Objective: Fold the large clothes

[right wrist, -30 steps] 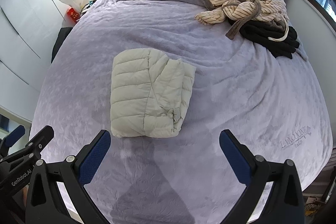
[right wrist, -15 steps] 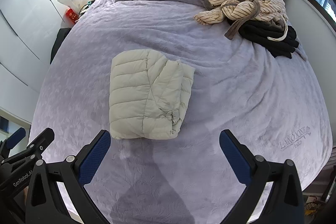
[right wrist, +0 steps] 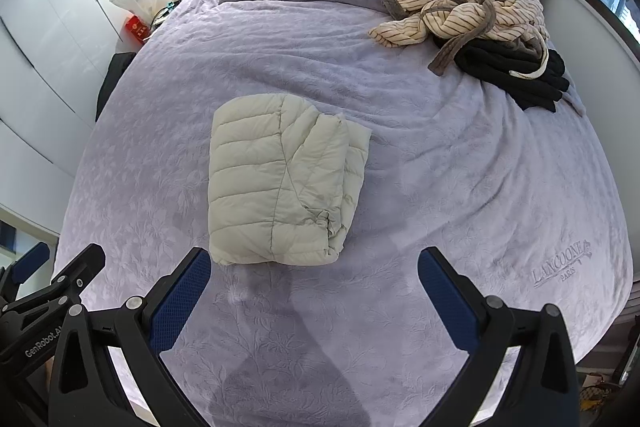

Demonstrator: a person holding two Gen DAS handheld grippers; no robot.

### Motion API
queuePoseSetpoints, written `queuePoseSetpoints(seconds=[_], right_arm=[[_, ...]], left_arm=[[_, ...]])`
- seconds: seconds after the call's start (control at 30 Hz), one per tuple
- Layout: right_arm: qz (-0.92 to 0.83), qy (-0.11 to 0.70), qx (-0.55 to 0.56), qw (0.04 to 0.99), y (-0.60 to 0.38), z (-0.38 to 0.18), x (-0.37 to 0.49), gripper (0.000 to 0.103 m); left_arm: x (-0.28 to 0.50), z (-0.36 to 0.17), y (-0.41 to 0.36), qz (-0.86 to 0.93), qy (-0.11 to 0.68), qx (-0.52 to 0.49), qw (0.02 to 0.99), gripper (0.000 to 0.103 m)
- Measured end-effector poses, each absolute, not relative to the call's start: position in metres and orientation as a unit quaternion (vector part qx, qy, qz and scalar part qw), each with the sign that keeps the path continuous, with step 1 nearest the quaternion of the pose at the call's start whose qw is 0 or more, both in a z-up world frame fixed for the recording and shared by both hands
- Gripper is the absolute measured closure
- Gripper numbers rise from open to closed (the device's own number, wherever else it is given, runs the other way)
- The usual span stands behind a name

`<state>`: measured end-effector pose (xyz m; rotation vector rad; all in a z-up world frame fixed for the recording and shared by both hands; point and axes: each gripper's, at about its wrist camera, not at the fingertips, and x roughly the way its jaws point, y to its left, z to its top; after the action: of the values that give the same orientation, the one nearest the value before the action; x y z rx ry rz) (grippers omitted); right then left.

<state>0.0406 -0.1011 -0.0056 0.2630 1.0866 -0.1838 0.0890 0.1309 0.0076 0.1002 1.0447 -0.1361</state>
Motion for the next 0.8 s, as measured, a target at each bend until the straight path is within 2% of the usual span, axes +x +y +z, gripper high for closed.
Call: queuePoseSetpoints(seconds=[0.8], right_arm=[[-0.091,0.512,0.12,0.846,-0.1062,-0.0008,0.0392,0.0]], left_arm=[[0.0934,0.0101,0.1348,-0.071,0.497,0.056,0.863,0.0]])
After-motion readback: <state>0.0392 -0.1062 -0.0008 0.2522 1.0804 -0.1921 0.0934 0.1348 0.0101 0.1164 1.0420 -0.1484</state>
